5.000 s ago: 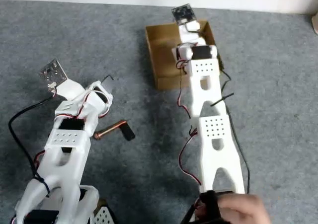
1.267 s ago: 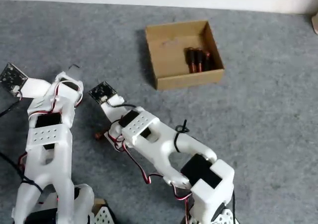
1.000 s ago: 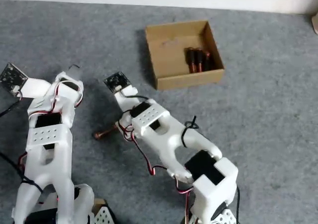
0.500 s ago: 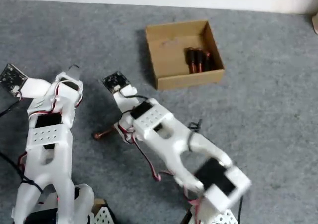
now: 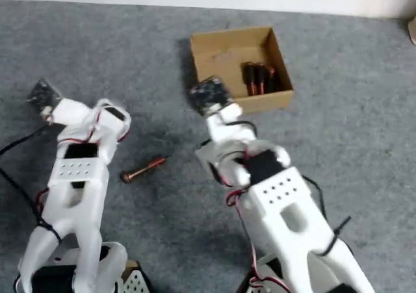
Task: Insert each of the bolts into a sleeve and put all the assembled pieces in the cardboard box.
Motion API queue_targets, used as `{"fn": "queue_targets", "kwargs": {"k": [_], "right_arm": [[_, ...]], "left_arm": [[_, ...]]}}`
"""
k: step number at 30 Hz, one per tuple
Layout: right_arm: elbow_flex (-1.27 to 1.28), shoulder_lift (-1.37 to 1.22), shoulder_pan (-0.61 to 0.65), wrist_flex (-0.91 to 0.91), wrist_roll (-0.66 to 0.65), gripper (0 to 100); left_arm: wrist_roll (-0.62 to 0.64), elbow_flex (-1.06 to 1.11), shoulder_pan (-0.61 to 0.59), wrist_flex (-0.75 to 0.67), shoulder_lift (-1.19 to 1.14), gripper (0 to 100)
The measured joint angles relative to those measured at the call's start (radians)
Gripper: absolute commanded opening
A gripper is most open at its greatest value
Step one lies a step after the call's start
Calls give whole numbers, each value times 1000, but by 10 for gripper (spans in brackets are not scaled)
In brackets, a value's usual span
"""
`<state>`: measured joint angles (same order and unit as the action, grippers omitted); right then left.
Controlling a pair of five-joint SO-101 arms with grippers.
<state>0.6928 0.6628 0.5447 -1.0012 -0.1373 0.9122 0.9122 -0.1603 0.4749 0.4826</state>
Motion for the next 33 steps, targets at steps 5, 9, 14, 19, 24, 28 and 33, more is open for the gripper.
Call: {"fn": "queue_targets", "kwargs": {"k": [5, 9, 14, 19, 24, 28, 33], "right_arm": [[0, 21, -84, -15, 0, 5], [44, 26, -124, -34, -29, 5], [77, 31, -158, -34, -55, 5], [86, 31, -155, -34, -57, 5], [112, 31, -153, -32, -57, 5], [118, 31, -153, -32, -57, 5], [118, 31, -155, -32, -57, 5]], "left_arm": [[3, -64, 97, 227, -6, 365], [63, -49, 127, 288, -6, 429], [164, 26, 120, 302, -6, 360], [245, 54, 114, 370, -6, 258], [253, 54, 112, 551, -6, 342], [196, 54, 112, 615, -6, 421], [186, 54, 112, 629, -6, 386]]}}
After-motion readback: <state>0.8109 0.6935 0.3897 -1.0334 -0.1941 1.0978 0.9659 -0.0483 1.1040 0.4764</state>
